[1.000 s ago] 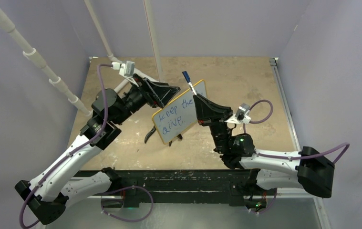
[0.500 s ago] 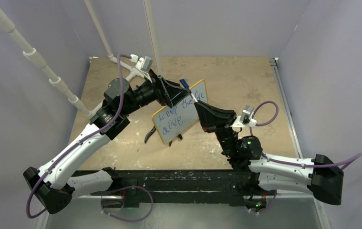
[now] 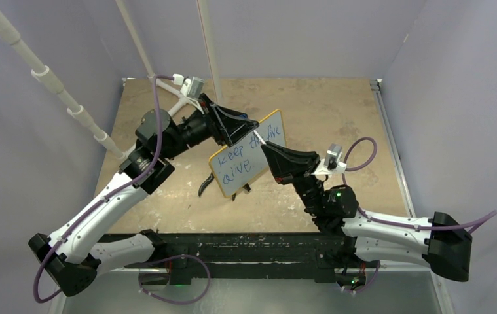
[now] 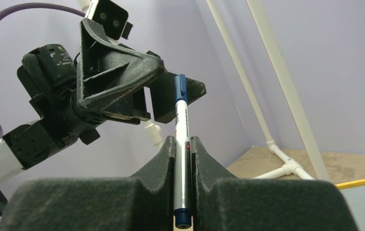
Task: Write a sentence on the whiteboard
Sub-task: Insert the whiteboard marker without the cap into the pen cap.
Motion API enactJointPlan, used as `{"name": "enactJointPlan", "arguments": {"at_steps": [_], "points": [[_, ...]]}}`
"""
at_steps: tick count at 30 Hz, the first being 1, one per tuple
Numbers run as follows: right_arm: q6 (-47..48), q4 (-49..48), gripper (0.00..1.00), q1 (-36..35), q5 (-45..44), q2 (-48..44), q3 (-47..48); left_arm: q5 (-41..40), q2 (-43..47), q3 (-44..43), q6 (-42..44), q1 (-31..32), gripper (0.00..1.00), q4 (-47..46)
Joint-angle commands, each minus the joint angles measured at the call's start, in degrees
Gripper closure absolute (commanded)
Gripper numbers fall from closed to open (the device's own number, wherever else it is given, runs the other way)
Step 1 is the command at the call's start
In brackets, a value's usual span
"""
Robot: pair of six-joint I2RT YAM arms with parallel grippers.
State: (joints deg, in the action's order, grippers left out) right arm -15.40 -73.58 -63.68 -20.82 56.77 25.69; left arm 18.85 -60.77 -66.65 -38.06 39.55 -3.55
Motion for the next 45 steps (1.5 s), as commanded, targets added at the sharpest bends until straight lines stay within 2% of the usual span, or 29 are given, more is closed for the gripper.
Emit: {"name": "enactJointPlan", "arguments": {"at_steps": [1,5,7,10,12,24,32,45], "points": [[-0.29,0.75,1.00,0.05,2.17,-1.80,0.06,-1.26,1.09,-1.73,-0.50,0.05,0.44,-2.15],[-0.68,1.46,1.00,0.05,2.45,-2.36,-0.03,-2.06,1.42,-1.32,-0.84,0.05,0.56,-2.32],[-0.60,1.62,1.00,0.05,2.65,-2.43,0.04,-1.80,1.24,-1.29,-0.95,0.05,0.66,-2.19],[-0.51,2.11,1.00,0.04,2.80,-2.30,0.56,-0.77,0.61,-1.29,-1.37,0.06,0.92,-2.12],[-0.44,2.01,1.00,0.05,2.46,-2.16,0.75,-0.09,0.28,-1.25,-1.57,0.07,1.00,-1.68],[3.28,-10.25,1.00,0.05,-1.29,4.65,2.18,4.10,1.52,3.51,-4.31,0.08,1.00,-3.20],[5.74,-16.07,1.00,0.05,-4.51,8.22,4.64,6.45,3.87,7.76,-3.51,0.02,1.00,-0.59],[8.76,-17.34,1.00,0.05,-6.14,10.04,7.20,11.20,6.20,12.19,-3.88,0.11,1.00,-0.30]]}}
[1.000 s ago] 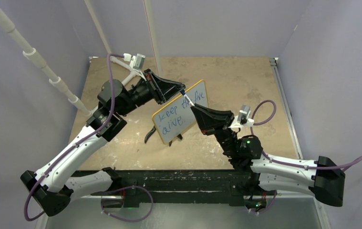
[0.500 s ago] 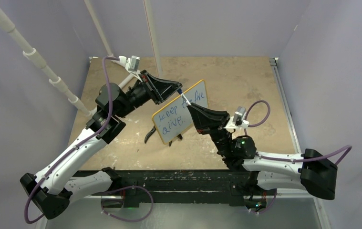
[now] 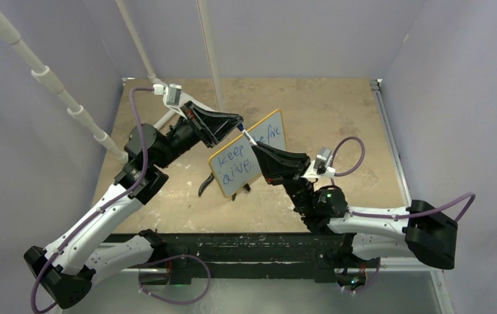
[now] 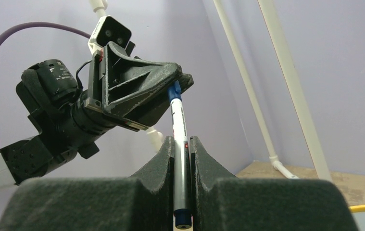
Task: Write a sentence on the whiteboard
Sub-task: Insert the whiteboard marker without the cap into the pen cap.
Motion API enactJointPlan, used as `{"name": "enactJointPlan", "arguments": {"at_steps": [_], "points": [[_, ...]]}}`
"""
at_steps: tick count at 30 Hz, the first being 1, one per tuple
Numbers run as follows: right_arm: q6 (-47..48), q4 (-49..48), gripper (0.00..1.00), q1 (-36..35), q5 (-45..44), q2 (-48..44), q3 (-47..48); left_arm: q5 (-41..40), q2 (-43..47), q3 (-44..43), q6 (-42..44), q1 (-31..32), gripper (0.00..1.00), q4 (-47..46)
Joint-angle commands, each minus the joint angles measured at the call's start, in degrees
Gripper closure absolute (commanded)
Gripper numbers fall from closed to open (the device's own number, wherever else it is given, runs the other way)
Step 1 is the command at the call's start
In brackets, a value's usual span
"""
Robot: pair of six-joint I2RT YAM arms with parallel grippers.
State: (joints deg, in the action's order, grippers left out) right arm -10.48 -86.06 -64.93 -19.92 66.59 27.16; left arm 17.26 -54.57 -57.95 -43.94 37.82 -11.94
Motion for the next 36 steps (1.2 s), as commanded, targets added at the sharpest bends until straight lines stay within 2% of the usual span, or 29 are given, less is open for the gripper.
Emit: {"name": "enactJointPlan", "arguments": {"at_steps": [1,14,28,34,36], "points": [[3.94,-4.78,1.00,1.29,-7.24,0.35,5.90,12.92,0.17,3.76,2.16,1.82,1.00,8.40],[3.72,-3.79,1.00,3.10,-8.39,3.84,9.20,15.36,1.39,4.65,4.16,2.52,1.00,11.12],[-1.89,1.78,1.00,7.12,-2.83,6.40,14.03,15.20,1.48,3.90,6.92,3.64,1.00,16.12],[-1.38,1.43,1.00,7.18,-2.08,6.02,13.62,13.61,2.57,2.17,8.57,3.66,1.00,18.41],[-1.58,2.15,1.00,7.18,-1.98,6.00,13.57,14.10,1.79,2.49,7.52,3.73,1.00,16.64]]}}
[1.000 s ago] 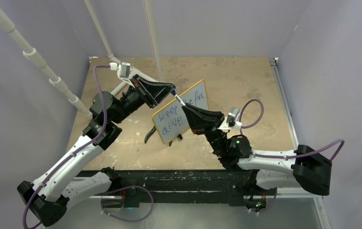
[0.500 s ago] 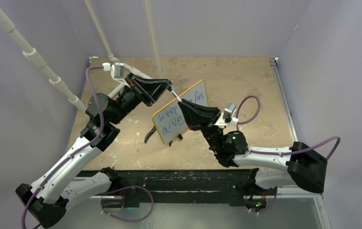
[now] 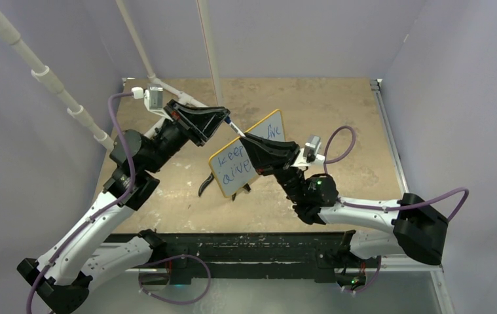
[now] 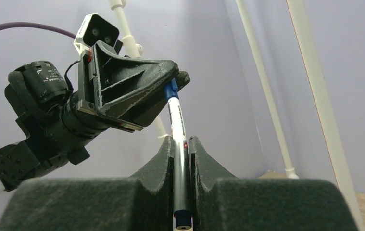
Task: Write a sentence on the whiteboard
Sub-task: Insert the whiteboard marker without the cap into the pen cap.
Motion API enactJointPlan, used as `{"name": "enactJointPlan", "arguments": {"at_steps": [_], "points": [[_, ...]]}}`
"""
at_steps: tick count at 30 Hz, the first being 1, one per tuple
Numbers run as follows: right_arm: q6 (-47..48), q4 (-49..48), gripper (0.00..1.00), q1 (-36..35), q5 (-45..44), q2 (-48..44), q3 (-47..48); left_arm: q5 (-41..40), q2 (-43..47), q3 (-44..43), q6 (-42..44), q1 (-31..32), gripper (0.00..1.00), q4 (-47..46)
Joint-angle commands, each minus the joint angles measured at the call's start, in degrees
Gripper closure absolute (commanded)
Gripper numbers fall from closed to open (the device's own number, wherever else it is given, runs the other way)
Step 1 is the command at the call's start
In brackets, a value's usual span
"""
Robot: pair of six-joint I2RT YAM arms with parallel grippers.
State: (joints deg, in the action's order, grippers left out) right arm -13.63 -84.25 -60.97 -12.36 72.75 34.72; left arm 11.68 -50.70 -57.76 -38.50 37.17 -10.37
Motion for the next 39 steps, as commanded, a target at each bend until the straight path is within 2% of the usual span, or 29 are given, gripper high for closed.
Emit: {"name": "enactJointPlan", "arguments": {"at_steps": [1,8,21,24,30,33,34,37,39], "points": [[1.56,0.47,1.00,3.23,-9.65,-0.11,6.11,20.41,-2.73,3.17,0.96,4.54,1.00,13.35],[3.35,-4.56,1.00,3.23,-13.30,1.11,6.60,19.22,-3.45,3.01,2.84,6.13,1.00,15.28],[7.17,-5.21,1.00,3.40,-9.22,3.59,11.35,20.22,-5.67,3.81,4.42,8.13,1.00,18.18],[8.16,-5.12,1.00,3.40,-9.33,2.68,11.20,18.16,-5.13,2.44,5.70,8.07,1.00,19.89],[6.90,-1.36,1.00,3.40,-11.25,-0.53,7.48,7.80,-8.26,-6.35,9.67,8.02,1.00,24.23],[6.44,5.14,1.00,3.40,-13.29,-5.68,4.10,2.25,-9.77,-11.59,12.00,8.04,0.80,25.33],[6.76,8.77,1.00,3.40,-14.70,-7.53,3.37,-0.11,-10.04,-13.91,13.14,8.07,0.66,25.95],[7.40,22.03,1.00,3.40,-20.01,-14.01,2.26,-5.71,-10.13,-17.40,16.12,8.08,0.39,27.25],[6.39,33.67,1.00,3.48,-23.44,-17.98,2.67,-7.81,-10.39,-18.82,17.67,7.97,0.25,27.97]]}}
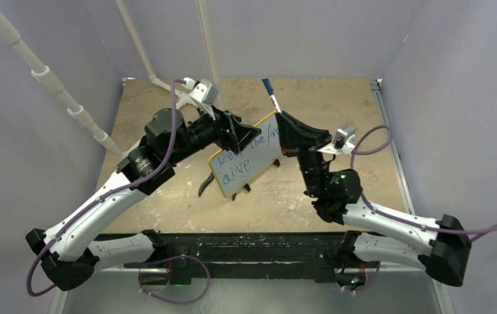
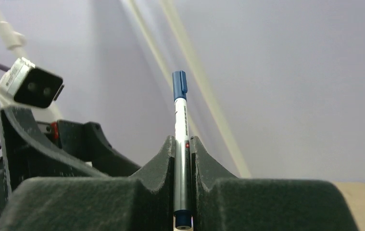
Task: Write a sentence on the whiteboard
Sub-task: Insert the whiteboard marker without the cap into the pen cap, then put down the whiteboard marker at the center of the board, then reset both arms
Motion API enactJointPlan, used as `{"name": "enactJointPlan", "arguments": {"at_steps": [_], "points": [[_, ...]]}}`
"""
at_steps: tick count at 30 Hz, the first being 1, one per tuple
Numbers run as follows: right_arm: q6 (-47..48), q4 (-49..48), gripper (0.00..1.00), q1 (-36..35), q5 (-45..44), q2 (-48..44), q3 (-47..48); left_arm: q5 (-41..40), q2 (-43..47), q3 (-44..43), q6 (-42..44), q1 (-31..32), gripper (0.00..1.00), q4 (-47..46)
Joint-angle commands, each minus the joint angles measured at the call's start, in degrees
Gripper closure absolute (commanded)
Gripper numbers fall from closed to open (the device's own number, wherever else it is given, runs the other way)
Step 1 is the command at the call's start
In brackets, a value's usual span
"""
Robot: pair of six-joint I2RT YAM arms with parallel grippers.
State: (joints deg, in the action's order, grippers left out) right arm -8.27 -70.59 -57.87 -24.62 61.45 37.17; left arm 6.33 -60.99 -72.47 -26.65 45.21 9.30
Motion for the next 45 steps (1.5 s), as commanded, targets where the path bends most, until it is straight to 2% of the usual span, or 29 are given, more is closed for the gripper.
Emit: {"name": "enactJointPlan", "arguments": {"at_steps": [1,6,10,13,16,21,23,27,30,34,39,40,43,45], "points": [[1.38,24.49,1.00,0.38,-13.88,-8.16,0.48,-3.33,-0.59,-4.88,6.50,-0.10,0.21,9.12],[-0.30,44.47,1.00,3.52,-22.40,-12.59,0.81,-6.85,-3.84,-7.34,8.90,-2.26,0.14,14.02],[-7.62,53.73,1.00,13.94,-15.74,-14.91,-1.25,-5.61,-5.12,-5.58,8.84,-10.97,0.13,14.17],[-10.71,54.88,1.00,19.99,-11.34,-15.40,-4.12,-6.79,-5.23,-2.79,8.81,-18.48,0.12,13.59],[-14.46,55.11,1.00,24.78,-6.72,-13.11,-6.50,-12.64,-4.54,1.01,9.53,-23.13,0.12,12.56],[-18.96,51.28,1.00,29.82,-1.96,-8.15,-11.35,-29.91,-1.29,11.41,12.63,-24.03,0.12,7.57],[-20.19,49.08,1.00,30.80,-1.69,-6.66,-13.49,-32.91,0.24,14.37,13.65,-24.03,0.12,6.77],[-22.40,46.62,1.00,32.55,-0.46,-2.92,-15.87,-33.53,3.00,17.96,14.47,-24.03,0.12,6.00],[-23.52,45.35,0.89,32.86,-0.87,-1.07,-17.00,-32.95,3.46,18.74,14.12,-24.03,0.12,6.16],[-24.57,45.73,0.62,33.19,-1.64,-0.65,-17.75,-32.15,2.74,18.38,13.66,-24.03,0.11,6.87],[-23.88,49.32,0.39,33.19,-1.89,-3.62,-16.16,-31.38,3.07,18.36,12.04,-24.11,0.09,6.90],[-23.16,50.23,0.28,33.17,-1.97,-4.55,-15.49,-31.27,2.99,18.34,11.92,-24.16,0.09,6.88],[-20.58,53.58,0.04,33.17,-1.24,-7.64,-12.85,-31.72,2.85,17.93,11.19,-25.05,0.08,7.45],[-18.48,56.57,0.01,33.23,-0.19,-9.98,-10.52,-32.43,3.38,17.89,10.93,-25.49,0.08,7.44]]}}
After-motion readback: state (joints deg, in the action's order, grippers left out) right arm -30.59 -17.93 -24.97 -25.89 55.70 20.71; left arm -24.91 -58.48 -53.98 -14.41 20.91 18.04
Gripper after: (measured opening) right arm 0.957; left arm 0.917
